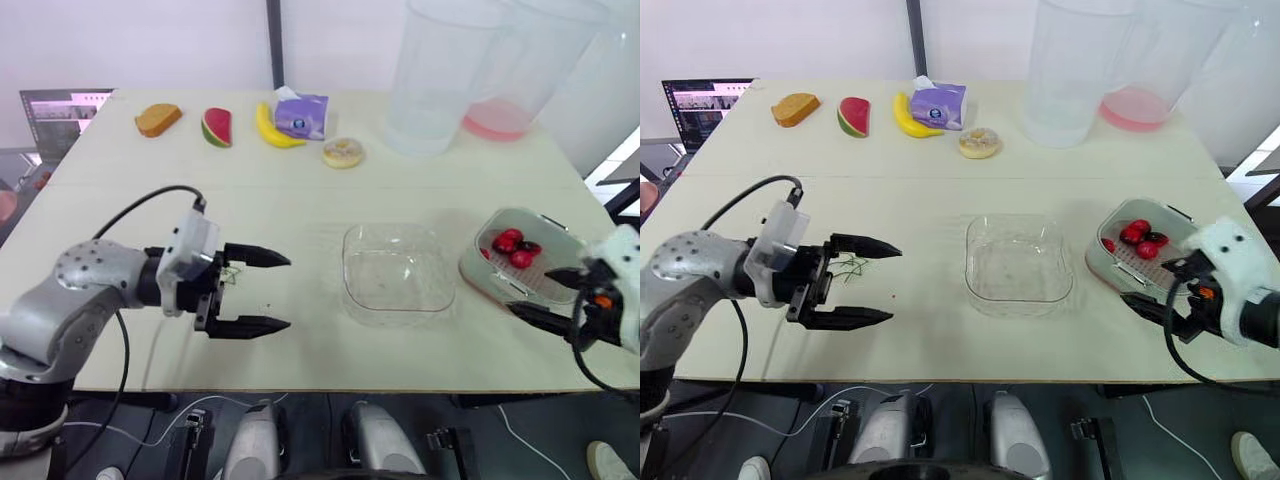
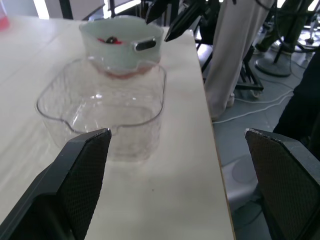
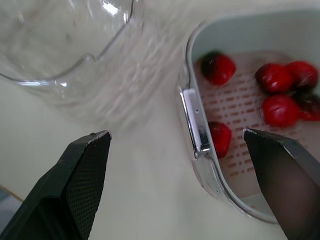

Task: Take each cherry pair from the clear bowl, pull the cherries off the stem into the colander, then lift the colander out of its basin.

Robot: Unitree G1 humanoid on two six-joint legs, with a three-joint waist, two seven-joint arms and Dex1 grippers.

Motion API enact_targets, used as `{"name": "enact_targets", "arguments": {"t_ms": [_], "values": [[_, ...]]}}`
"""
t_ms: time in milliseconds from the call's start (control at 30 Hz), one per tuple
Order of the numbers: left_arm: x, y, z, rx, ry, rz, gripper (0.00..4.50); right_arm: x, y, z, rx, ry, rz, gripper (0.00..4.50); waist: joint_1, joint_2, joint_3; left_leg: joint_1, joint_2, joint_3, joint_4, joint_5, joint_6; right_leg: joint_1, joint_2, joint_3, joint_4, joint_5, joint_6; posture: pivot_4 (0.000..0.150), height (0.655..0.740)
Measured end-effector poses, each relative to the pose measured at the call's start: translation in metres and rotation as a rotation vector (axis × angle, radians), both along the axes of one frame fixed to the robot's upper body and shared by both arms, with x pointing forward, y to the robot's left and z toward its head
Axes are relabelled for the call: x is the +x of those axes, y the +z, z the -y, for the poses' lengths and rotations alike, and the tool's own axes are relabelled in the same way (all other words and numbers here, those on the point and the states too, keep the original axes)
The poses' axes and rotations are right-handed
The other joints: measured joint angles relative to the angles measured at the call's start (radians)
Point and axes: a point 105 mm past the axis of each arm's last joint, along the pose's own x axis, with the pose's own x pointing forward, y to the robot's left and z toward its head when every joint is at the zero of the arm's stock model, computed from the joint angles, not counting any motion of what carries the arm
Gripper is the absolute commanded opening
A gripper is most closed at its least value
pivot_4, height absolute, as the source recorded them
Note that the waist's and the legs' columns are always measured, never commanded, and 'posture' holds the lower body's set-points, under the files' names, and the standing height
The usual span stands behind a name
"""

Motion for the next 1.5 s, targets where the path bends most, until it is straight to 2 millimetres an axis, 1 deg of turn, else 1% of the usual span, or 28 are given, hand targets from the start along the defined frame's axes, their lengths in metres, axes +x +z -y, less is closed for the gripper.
{"name": "enact_targets", "arguments": {"t_ms": [233, 333, 400, 467, 533, 600, 667, 700, 733, 1100, 1333, 1500], "values": [[0.003, 0.001, 0.0, -0.002, 0.02, 0.005, 4.48, 0.019, -0.016, 0.005, -0.047, 0.015, -0.103, 4.5, -0.002, 0.0, 0.0, -0.001, 0.0, 0.0, 0.001, 0.0, 0.0, -0.001, -0.001, 0.0, 0.0, 0.0, 0.0, 0.15, 0.74], [0.004, 0.001, 0.0, -0.005, 0.031, 0.005, 4.48, 0.022, -0.025, 0.003, -0.051, 0.041, -0.139, 4.5, -0.001, 0.0, 0.0, -0.001, 0.0, 0.0, 0.001, 0.0, 0.0, -0.002, 0.0, 0.0, 0.0, 0.0, 0.0, 0.15, 0.74], [0.005, 0.001, 0.0, -0.006, 0.039, 0.003, 4.48, 0.025, -0.027, 0.002, -0.058, 0.053, -0.144, 4.5, -0.001, 0.0, 0.0, -0.001, 0.0, 0.0, 0.001, 0.0, 0.0, -0.002, 0.0, 0.0, 0.0, 0.0, 0.0, 0.15, 0.74], [0.005, 0.001, 0.0, -0.007, 0.045, 0.003, 4.5, 0.03, -0.026, 0.003, -0.067, 0.058, -0.133, 3.92, -0.001, 0.0, 0.0, -0.001, 0.0, 0.0, 0.001, 0.0, 0.0, -0.001, -0.001, 0.0, 0.0, 0.0, 0.0, 0.15, 0.74], [0.007, 0.001, 0.0, -0.009, 0.06, 0.001, 4.5, 0.035, -0.027, 0.008, -0.084, 0.049, -0.121, 3.2, -0.001, 0.0, 0.0, -0.001, 0.0, 0.0, 0.001, 0.0, 0.0, -0.001, -0.001, 0.0, 0.0, 0.0, 0.0, 0.15, 0.74], [0.007, 0.001, 0.0, -0.013, 0.071, -0.014, 4.5, 0.039, -0.03, 0.013, -0.096, 0.036, -0.117, 2.14, 0.0, 0.0, 0.0, -0.001, 0.0, 0.0, 0.001, 0.0, 0.0, -0.001, -0.001, 0.0, 0.0, 0.0, 0.0, 0.15, 0.74], [0.008, 0.001, 0.0, -0.018, 0.077, -0.02, 4.5, 0.04, -0.034, 0.012, -0.087, 0.047, -0.127, 1.01, -0.001, 0.0, 0.0, -0.002, 0.0, 0.0, 0.001, 0.0, 0.0, -0.002, -0.001, 0.0, 0.0, 0.0, 0.0, 0.15, 0.74], [0.008, 0.002, 0.0, -0.018, 0.079, -0.018, 4.5, 0.039, -0.035, 0.01, -0.079, 0.059, -0.132, 0.56, -0.001, 0.0, 0.0, -0.002, 0.0, 0.0, 0.001, 0.0, 0.0, -0.001, -0.001, 0.0, 0.0, 0.0, 0.0, 0.15, 0.74], [0.009, 0.002, 0.001, -0.018, 0.082, -0.016, 4.5, 0.04, -0.035, 0.009, -0.079, 0.069, -0.128, 0.23, -0.001, 0.0, 0.0, -0.002, 0.0, 0.0, 0.001, 0.0, 0.0, -0.002, -0.001, 0.0, 0.0, 0.0, 0.0, 0.15, 0.74], [0.008, 0.005, 0.003, -0.021, 0.082, -0.018, 4.5, 0.04, -0.032, 0.008, -0.085, 0.088, -0.131, 0.24, -0.001, 0.0, 0.0, -0.001, 0.0, 0.0, 0.001, 0.0, 0.0, -0.002, -0.001, 0.0, 0.0, 0.0, 0.0, 0.15, 0.74], [0.009, 0.007, 0.005, -0.017, 0.068, -0.009, 4.5, 0.042, -0.013, 0.007, -0.072, 0.092, -0.114, 0.24, -0.004, 0.001, 0.0, -0.001, 0.0, 0.001, 0.001, 0.0, 0.0, -0.002, -0.001, 0.0, 0.0, 0.0, 0.0, 0.15, 0.74], [0.009, 0.007, 0.005, -0.016, 0.066, -0.013, 4.5, 0.041, 0.006, 0.005, -0.083, 0.095, -0.079, 0.24, -0.005, 0.001, 0.001, -0.001, 0.0, 0.001, 0.001, 0.0, 0.0, -0.002, -0.001, 0.0, 0.0, 0.0, 0.0, 0.15, 0.74]]}}
